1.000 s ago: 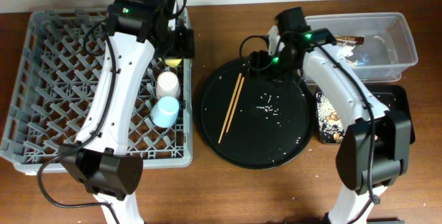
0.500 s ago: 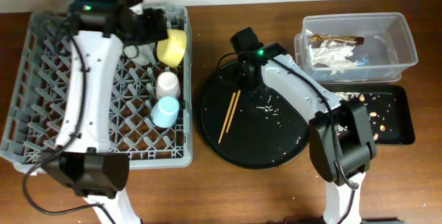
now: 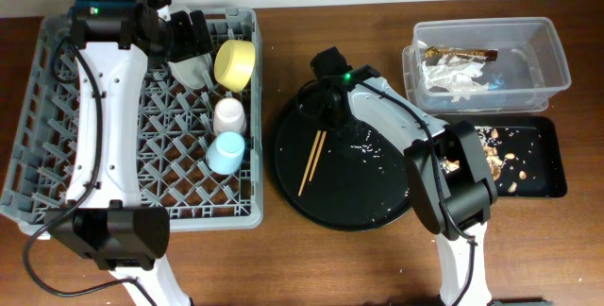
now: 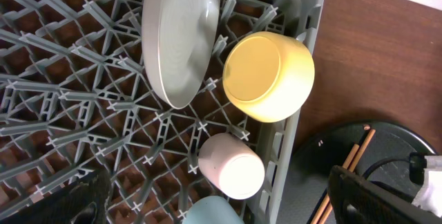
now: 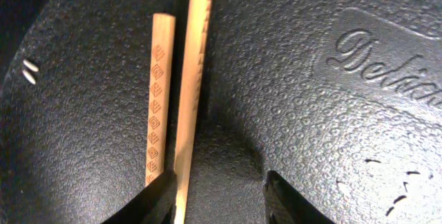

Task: Sort waste into correct bins and load items into the dishwasher rack
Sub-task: 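Grasp one wooden chopstick on the black tray with the right gripper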

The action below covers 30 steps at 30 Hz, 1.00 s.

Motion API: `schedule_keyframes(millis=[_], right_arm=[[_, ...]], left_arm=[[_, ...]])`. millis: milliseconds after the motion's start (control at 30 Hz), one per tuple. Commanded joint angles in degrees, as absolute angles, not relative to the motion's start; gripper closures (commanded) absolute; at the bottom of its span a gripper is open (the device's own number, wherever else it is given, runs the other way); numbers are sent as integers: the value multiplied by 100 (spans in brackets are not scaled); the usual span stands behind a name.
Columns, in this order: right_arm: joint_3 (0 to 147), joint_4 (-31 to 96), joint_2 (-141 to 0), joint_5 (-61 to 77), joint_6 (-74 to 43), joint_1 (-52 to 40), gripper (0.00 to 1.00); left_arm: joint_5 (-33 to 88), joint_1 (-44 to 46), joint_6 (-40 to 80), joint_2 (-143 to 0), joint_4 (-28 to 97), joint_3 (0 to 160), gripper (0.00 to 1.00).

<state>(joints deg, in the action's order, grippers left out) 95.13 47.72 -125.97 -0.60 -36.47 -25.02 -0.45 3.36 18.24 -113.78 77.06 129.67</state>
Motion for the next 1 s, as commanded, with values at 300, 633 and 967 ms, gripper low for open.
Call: schedule_keyframes(millis=[300,633,967], right_arm=[[9559,4746,-12844,-215,-3846,-2517,37],[9559,4862,-12838,143,-3938,-2451,82],[10213,5736,-12370,429,-3092,-1623,96]], left_arm=[[-64,331,1841,-11153,7719,13087,1],[-64,331,1841,-11153,7719,13087,1],[-64,331,1841,-11153,7721,13087,1]])
